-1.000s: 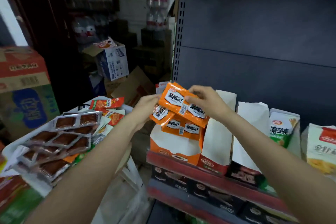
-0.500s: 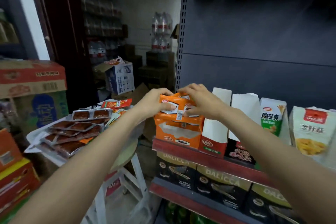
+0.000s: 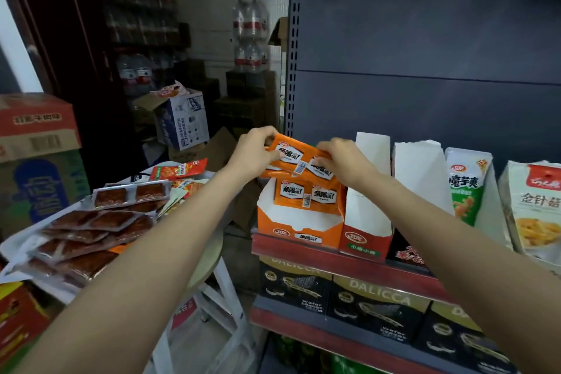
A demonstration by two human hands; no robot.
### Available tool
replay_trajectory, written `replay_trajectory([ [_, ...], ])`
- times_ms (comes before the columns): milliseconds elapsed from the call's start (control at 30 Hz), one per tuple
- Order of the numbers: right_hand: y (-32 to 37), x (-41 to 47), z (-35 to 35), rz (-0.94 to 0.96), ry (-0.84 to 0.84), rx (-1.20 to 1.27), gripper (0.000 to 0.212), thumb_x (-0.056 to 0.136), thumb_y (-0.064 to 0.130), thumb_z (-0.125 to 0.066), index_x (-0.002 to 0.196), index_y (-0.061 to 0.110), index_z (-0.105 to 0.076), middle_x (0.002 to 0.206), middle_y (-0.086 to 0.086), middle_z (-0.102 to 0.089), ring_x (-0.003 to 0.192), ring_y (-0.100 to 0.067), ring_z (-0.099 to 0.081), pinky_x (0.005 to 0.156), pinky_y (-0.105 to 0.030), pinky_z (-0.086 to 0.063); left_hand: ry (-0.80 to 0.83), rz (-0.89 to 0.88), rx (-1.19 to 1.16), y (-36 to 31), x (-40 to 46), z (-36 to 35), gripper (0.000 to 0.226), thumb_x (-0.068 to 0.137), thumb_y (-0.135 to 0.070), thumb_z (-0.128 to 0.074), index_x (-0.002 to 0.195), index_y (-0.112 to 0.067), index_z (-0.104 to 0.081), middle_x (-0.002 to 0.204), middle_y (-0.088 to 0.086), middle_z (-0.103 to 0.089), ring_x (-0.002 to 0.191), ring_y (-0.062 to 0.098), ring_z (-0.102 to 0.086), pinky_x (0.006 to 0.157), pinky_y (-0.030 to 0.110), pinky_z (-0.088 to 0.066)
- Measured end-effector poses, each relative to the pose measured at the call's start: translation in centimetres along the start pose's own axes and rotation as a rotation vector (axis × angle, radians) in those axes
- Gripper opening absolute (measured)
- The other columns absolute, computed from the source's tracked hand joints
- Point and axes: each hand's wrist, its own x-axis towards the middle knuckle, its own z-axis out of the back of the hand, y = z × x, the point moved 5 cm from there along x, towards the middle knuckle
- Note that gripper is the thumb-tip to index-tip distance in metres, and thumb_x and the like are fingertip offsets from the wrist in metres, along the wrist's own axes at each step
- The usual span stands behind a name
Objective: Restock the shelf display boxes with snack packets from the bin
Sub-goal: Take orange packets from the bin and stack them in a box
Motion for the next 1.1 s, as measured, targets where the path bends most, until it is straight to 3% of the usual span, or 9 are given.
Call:
replay_trajectory([
  [233,-1.3,0.2,0.4,-0.044,0.006,-0.11,0.019,0.093,0.025,-0.056,0.109,0.017,-0.063,0.112,-0.006,-0.067,0.096,-0.026,-0.066,0.076,-0.035,-0.056,0.137,-0.079,0.014,-0.9,1.0,-1.7,0.039,0.087,-0.007,-0.062,0.121,-0.026,-0.055,0.112,-0.002,-0.058,0.103,0.013,-0.058,0.077,0.029,-0.056],
  [367,-1.5,0.4,-0.3,-0.055,0.107,-0.16,0.019,0.093,0.024,-0.056,0.109,0.016,-0.064,0.112,-0.007,-0.066,0.094,-0.025,-0.065,0.077,-0.033,-0.055,0.28,-0.061,0.062,0.0,1.2,-3.0,0.042,0.085,0.0,-0.062,0.12,-0.022,-0.056,0.118,0.002,-0.058,0.102,0.012,-0.059,0.069,0.016,-0.048],
  [433,-1.3,0.5,-1.0,-0.052,0.171,-0.19,0.023,0.093,0.021,-0.056,0.114,0.014,-0.063,0.116,-0.007,-0.064,0.098,-0.025,-0.064,0.078,-0.03,-0.053,0.326,-0.039,0.205,0.7,1.1,-3.8,0.044,0.083,-0.001,-0.065,0.121,-0.02,-0.057,0.126,0.006,-0.056,0.111,0.018,-0.056,0.081,0.024,-0.049],
  [500,-1.1,0.6,-1.4,-0.055,0.181,-0.244,0.026,0.092,0.02,-0.057,0.117,0.015,-0.061,0.118,-0.008,-0.062,0.1,-0.025,-0.062,0.075,-0.029,-0.049,0.325,-0.051,0.41,1.1,0.9,-4.6,0.045,0.082,-0.007,-0.067,0.123,-0.022,-0.055,0.126,0.004,-0.057,0.117,0.022,-0.052,0.094,0.037,-0.044],
  [600,-0.8,0.5,-1.4,-0.082,0.124,-0.334,0.019,0.092,0.019,-0.057,0.11,0.014,-0.062,0.11,-0.009,-0.063,0.094,-0.027,-0.061,0.068,-0.029,-0.042,0.243,-0.121,0.658,0.9,0.7,-5.2,0.041,0.086,-0.015,-0.064,0.124,-0.027,-0.055,0.122,0.0,-0.06,0.118,0.021,-0.049,0.096,0.041,-0.035],
  [767,-0.6,0.5,-1.8,-0.125,0.106,-0.302,0.016,0.087,0.012,-0.062,0.103,0.008,-0.058,0.108,-0.014,-0.061,0.096,-0.031,-0.058,0.071,-0.03,-0.041,0.153,-0.114,0.642,1.3,0.6,-5.4,0.031,0.09,-0.016,-0.06,0.12,-0.026,-0.06,0.117,-0.001,-0.064,0.114,0.022,-0.054,0.093,0.04,-0.035],
  [933,-0.1,0.1,-3.1,-0.109,0.184,-0.382,0.026,0.085,0.015,-0.066,0.107,0.006,-0.055,0.11,-0.013,-0.059,0.102,-0.032,-0.058,0.071,-0.032,-0.039,0.232,-0.126,0.686,1.5,0.8,-6.2,0.039,0.087,-0.001,-0.056,0.117,-0.027,-0.059,0.112,0.001,-0.063,0.111,0.025,-0.051,0.092,0.038,-0.031],
  [1033,-0.3,0.2,-3.4,-0.121,0.234,-0.422,0.043,0.081,0.019,-0.071,0.117,0.009,-0.048,0.115,-0.01,-0.059,0.105,-0.031,-0.058,0.076,-0.033,-0.043,0.277,-0.128,0.722,1.5,0.8,-6.5,0.039,0.086,-0.008,-0.061,0.119,-0.027,-0.056,0.121,0.003,-0.054,0.118,0.026,-0.042,0.095,0.041,-0.031],
  [1100,-0.6,0.4,-3.3,-0.126,0.272,-0.423,0.059,0.079,0.021,-0.074,0.126,0.009,-0.04,0.118,-0.009,-0.059,0.109,-0.03,-0.057,0.084,-0.035,-0.044,0.239,-0.08,0.751,1.5,0.8,-6.2,0.051,0.081,-0.013,-0.069,0.126,-0.024,-0.048,0.13,0.007,-0.042,0.124,0.027,-0.033,0.098,0.044,-0.032],
])
